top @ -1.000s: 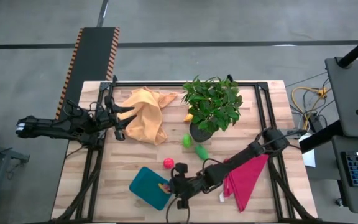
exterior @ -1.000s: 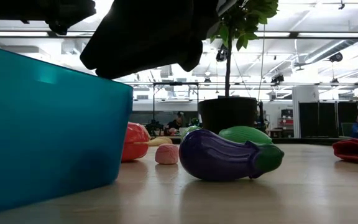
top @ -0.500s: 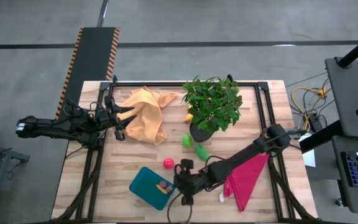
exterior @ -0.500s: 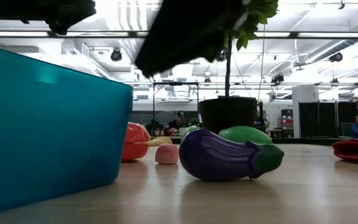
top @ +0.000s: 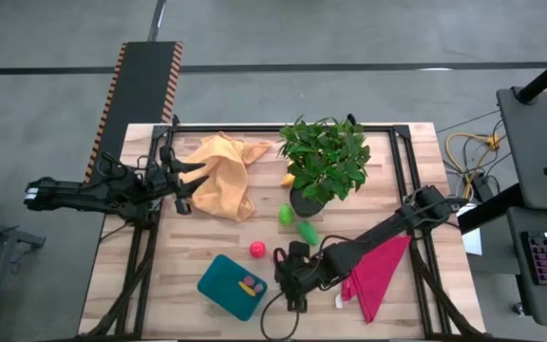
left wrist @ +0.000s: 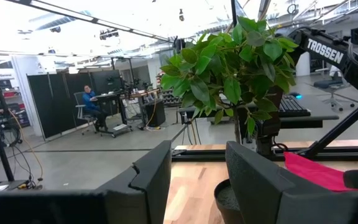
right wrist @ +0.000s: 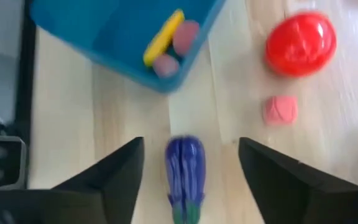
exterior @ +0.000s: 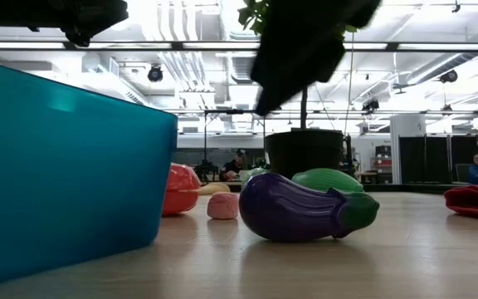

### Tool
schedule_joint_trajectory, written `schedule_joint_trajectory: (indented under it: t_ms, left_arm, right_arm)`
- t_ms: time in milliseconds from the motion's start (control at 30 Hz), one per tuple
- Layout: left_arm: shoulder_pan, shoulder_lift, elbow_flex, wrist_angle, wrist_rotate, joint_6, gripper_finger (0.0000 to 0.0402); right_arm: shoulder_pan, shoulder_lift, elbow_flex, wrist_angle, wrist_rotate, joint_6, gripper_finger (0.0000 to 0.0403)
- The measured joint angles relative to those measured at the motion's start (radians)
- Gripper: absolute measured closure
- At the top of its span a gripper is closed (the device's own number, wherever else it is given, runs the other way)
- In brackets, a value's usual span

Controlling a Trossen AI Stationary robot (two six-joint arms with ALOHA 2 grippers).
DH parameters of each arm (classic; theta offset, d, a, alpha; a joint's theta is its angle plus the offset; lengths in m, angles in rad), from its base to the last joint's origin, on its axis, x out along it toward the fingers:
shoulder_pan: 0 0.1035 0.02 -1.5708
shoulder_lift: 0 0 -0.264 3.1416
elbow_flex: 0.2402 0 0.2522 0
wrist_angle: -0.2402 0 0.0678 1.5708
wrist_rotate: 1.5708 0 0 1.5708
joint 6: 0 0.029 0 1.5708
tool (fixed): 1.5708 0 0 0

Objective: Pick and placing Produce into tupperware
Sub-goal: Put the violet eggplant into the blue bin

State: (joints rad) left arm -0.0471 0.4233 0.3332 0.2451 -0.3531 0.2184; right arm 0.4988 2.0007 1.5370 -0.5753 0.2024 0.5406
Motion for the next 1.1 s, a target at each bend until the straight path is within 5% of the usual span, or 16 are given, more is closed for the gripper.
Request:
schedule_joint_trajectory:
  t_ms: [233, 1100]
  left_arm:
    - [0.000, 0.001, 0.000, 0.000, 0.000, 0.000, 0.0262]
    - [0.000, 0.002, 0.000, 0.001, 0.000, 0.000, 0.0262]
  right_arm:
    - [0.009, 0.003, -0.005, -0.010, 0.002, 0.044, 0.0116]
    - [0.027, 0.095, -0.097, 0.113, -0.001, 0.097, 0.0145]
